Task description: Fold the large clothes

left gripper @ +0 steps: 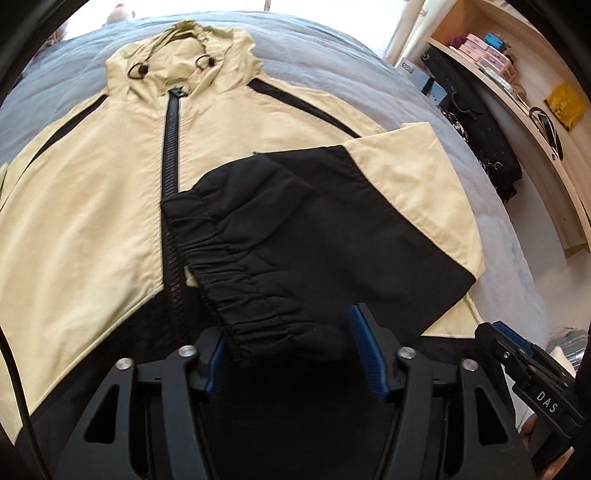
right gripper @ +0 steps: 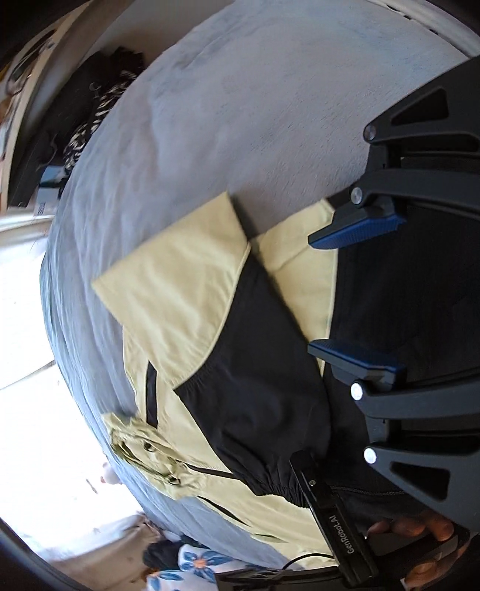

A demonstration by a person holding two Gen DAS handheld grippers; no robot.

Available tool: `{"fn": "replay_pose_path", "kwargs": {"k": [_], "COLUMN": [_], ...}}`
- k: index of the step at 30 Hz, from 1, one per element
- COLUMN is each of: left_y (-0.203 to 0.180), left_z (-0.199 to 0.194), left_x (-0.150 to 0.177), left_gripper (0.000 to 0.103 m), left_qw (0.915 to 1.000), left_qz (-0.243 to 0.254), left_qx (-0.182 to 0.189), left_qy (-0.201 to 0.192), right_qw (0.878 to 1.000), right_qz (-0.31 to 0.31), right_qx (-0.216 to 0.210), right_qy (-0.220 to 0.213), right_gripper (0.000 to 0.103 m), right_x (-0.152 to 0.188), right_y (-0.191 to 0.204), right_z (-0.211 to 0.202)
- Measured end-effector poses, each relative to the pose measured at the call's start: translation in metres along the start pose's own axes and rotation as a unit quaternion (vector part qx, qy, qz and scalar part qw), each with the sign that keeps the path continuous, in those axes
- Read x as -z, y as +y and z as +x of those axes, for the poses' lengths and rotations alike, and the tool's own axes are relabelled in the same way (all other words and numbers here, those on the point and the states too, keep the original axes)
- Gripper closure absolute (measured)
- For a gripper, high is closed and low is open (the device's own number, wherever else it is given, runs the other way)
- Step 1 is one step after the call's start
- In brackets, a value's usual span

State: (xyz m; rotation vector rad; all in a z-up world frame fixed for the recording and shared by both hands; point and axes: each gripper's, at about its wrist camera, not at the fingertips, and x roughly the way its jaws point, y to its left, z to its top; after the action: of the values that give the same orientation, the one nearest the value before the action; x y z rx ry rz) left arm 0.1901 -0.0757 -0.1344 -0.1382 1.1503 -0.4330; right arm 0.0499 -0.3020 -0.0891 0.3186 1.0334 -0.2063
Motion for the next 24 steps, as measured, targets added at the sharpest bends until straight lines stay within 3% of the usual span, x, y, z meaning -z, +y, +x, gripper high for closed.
{"fn": "replay_pose_path", "kwargs": {"k": [2,8,15,24], "left_y": [-0.004,-0.018,-0.036,-0.044], "left_z": [0.000,-0.002,-0.020,-0.037], "left_x": [-0.001,-0.002,-0.003,-0.007], "left_gripper": [0.067,0.088,0.093,0.095], "left_qw": [1.0000,0.9987,0.9947,0.9932], "left_qz": [0.006,0.039,0.080,0.089], "left_qx": [-0.004,-0.032,-0.055,-0.049], "left_qy": [-0.002,-0.003,-0.036,-0.057], "right_qw": [1.000,1.000,1.000,1.000], "right_qz": [0.005,-0.001,0.004,-0.003], "right_qx": [0.000,0.009,0.007,0.008], "right_qy": [-0.003,-0.003,0.004,-0.006], "right_gripper": [0.052,0.052,0.052,0.052], "right_x": [0.001,0.005,0.007,0.008], "right_y": [-0.003,-0.001,-0.001,0.000], "right_z": [0.000,0.001,0.005,0.001]}}
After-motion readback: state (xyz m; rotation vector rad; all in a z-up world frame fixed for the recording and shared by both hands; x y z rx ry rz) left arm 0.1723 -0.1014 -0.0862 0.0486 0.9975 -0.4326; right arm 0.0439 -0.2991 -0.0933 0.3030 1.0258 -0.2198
